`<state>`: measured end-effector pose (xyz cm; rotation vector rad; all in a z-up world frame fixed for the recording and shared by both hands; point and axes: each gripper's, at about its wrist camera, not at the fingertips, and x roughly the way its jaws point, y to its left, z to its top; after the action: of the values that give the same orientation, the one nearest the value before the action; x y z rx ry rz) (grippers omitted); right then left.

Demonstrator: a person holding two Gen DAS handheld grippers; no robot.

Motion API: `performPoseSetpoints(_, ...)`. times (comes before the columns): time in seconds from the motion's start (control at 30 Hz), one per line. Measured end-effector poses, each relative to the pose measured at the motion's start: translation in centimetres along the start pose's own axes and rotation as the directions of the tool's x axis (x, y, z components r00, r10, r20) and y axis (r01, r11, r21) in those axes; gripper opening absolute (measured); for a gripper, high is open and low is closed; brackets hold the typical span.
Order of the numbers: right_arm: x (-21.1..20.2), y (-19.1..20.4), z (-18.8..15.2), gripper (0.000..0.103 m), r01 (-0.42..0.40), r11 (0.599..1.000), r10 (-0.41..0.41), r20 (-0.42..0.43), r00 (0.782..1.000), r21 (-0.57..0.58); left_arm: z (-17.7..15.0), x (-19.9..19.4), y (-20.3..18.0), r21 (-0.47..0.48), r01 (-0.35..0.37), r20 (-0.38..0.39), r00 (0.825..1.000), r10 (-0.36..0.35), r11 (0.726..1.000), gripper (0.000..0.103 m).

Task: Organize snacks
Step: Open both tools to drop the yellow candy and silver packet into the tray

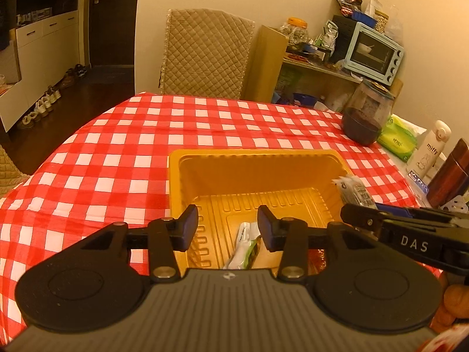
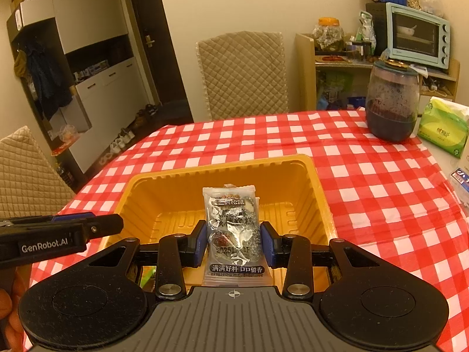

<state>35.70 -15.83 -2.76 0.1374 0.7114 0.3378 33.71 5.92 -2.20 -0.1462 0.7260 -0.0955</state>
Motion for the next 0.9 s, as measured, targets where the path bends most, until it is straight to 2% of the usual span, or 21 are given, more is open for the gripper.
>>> performPoseSetpoints(0.4, 0.2, 0.0, 0.2, 0.039, -0.046, 0.998, 0.045, 0.026, 0.999, 0.047, 0.0, -0.3, 0.0, 0.005, 0.007, 0.004, 1.000, -0.007, 1.000, 0.041)
performPoseSetpoints(0.43, 0.1, -0.1, 0.3, 0.044, -0.051, 0.997, 0.049, 0.036, 0.998, 0.058, 0.0, -0.3, 0.1, 0.003, 0.006, 0.004, 1.000, -0.006, 1.000, 0.041)
performPoseSetpoints(0.47, 0.0, -0.1, 0.4, 0.056, -0.049, 0.997, 0.046, 0.047, 0.998, 0.064, 0.0, -0.3, 0.2, 0.003, 0.005, 0.004, 1.000, -0.005, 1.000, 0.041)
performPoseSetpoints(0.5, -0.2, -0.3, 0.5, 0.059, -0.046, 0.996, 0.041, 0.061, 0.997, 0.071, -0.1, -0.4, 0.3, 0.003, 0.004, 0.004, 1.000, -0.004, 1.000, 0.041)
performPoseSetpoints(0.9, -0.6, -1.5, 0.4, 0.060, 0.016, 0.996, -0.021, 0.058, 0.998, 0.089, -0.3, -0.8, 0.7, 0.006, 0.007, 0.006, 1.000, -0.007, 1.000, 0.041)
